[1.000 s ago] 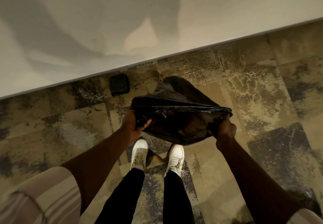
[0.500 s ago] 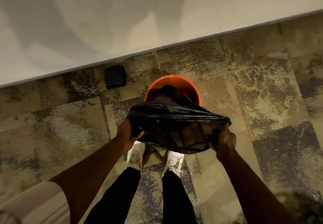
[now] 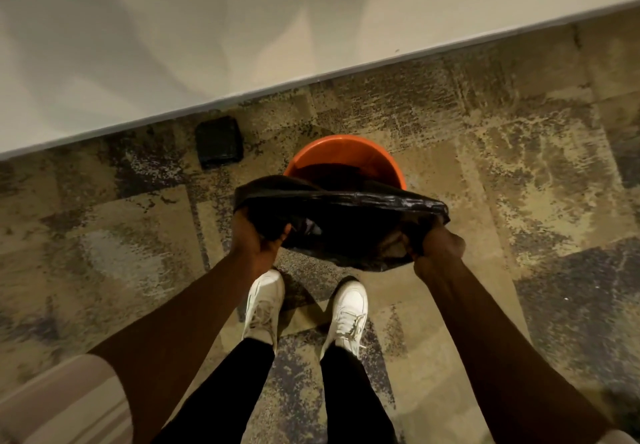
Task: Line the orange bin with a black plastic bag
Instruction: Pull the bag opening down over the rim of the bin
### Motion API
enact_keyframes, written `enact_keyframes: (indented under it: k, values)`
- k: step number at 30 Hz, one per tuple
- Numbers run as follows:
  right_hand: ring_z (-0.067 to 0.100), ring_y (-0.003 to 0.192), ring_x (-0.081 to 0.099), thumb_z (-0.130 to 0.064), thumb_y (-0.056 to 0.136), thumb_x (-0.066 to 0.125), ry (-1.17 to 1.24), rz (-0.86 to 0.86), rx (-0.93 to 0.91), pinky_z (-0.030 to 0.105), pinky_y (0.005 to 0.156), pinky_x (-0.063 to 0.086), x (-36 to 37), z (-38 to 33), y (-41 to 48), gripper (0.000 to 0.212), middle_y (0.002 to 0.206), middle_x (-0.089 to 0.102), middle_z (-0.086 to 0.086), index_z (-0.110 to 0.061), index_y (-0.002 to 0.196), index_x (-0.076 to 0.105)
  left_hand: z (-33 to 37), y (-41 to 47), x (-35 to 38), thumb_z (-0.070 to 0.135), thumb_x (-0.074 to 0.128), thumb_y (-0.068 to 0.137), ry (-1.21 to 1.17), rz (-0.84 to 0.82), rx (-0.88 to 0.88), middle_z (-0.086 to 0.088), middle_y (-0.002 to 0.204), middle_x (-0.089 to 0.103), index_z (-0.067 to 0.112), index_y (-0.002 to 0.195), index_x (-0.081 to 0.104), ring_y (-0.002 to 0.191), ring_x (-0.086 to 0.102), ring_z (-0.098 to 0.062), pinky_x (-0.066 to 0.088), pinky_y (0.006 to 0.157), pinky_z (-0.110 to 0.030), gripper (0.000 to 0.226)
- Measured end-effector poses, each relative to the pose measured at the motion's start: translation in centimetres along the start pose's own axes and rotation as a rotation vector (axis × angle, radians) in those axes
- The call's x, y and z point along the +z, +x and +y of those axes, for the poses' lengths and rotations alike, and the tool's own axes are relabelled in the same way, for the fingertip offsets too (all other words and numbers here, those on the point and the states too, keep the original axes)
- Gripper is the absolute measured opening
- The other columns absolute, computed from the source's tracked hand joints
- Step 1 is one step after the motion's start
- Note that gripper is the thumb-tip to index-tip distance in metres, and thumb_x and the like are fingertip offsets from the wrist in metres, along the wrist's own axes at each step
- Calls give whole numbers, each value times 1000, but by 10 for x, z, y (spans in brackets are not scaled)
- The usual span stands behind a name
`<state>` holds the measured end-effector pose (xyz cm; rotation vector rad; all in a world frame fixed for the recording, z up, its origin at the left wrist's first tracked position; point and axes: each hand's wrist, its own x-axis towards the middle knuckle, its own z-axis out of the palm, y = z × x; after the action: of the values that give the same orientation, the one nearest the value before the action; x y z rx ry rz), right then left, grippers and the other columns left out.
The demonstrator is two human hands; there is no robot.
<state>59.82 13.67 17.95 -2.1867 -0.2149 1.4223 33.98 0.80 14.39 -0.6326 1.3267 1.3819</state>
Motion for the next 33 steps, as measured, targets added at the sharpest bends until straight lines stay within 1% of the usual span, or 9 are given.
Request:
enact_keyframes:
  k: [5, 8, 11, 16, 19, 21, 24, 29, 33]
  values:
    - [28, 58, 67, -24, 99, 69, 6, -38, -89, 31, 50, 56, 14, -1, 17, 26, 86, 74, 18, -5, 83, 67, 7, 20, 0, 41, 48, 107, 3, 25, -20, -6, 117, 74, 23, 118, 71, 108, 68, -29, 63, 65, -33, 31]
    - [34, 73, 72, -30, 102, 67, -124, 20, -110, 42, 62, 63, 12, 14, 31, 35, 86, 73, 18, -4, 79, 66, 0, 34, -8, 30, 50, 110, 86, 109, -69, -7, 113, 72, 19, 117, 68, 99, 68, -27, 63, 52, -30, 21]
    - [41, 95, 74, -25, 104, 63, -236, 75, -116, 48, 78, 61, 3, 34, 48, 30, 104, 74, 25, 2, 95, 72, -11, 51, -17, 17, 57, 108, 158, 201, -83, -14, 111, 71, 12, 113, 68, 89, 69, -30, 61, 46, -31, 13]
    - [39, 81, 66, -1, 102, 60, -73, 64, 85, 45, 58, 60, -10, 53, 60, 15, 107, 67, 23, -9, 90, 65, -31, 70, -36, 8, 50, 108, 273, 336, -88, -22, 127, 67, 11, 149, 53, 88, 66, -31, 53, 39, -21, 41]
    - [38, 90, 68, 7, 102, 54, -13, -16, 138, 43, 52, 65, -12, 53, 62, 27, 116, 64, 20, -3, 125, 61, -36, 72, -38, 9, 45, 109, 257, 352, -124, -13, 116, 65, 11, 122, 63, 83, 60, -26, 47, 37, -16, 22]
    - [44, 96, 69, 7, 101, 55, 50, -9, 143, 48, 52, 65, -9, 49, 59, 24, 119, 65, 23, -2, 123, 62, -36, 68, -35, 7, 46, 110, 181, 340, -136, -12, 102, 62, 11, 113, 59, 81, 59, -26, 51, 37, -19, 14]
    - [46, 96, 73, -3, 100, 63, 68, 23, 35, 56, 60, 65, 0, 43, 54, 7, 112, 73, 23, -8, 101, 69, -32, 61, -27, 1, 53, 108, 56, 269, -106, -16, 100, 62, 8, 120, 59, 88, 62, -32, 60, 43, -27, 15]
    - [36, 94, 74, -35, 107, 56, 80, -20, -107, 48, 57, 66, 14, 36, 47, 29, 106, 74, 12, -11, 113, 70, -27, 58, -21, 12, 55, 108, -17, 132, -64, -9, 106, 67, 12, 110, 66, 92, 64, -22, 60, 50, -21, 11]
    - [39, 97, 67, -55, 101, 58, 79, -40, 60, 51, 56, 65, 18, 42, 51, 40, 111, 68, 13, -18, 115, 64, -26, 60, -25, 33, 53, 107, -49, 41, -43, -6, 108, 71, 19, 107, 70, 96, 65, -22, 61, 57, -22, 22]
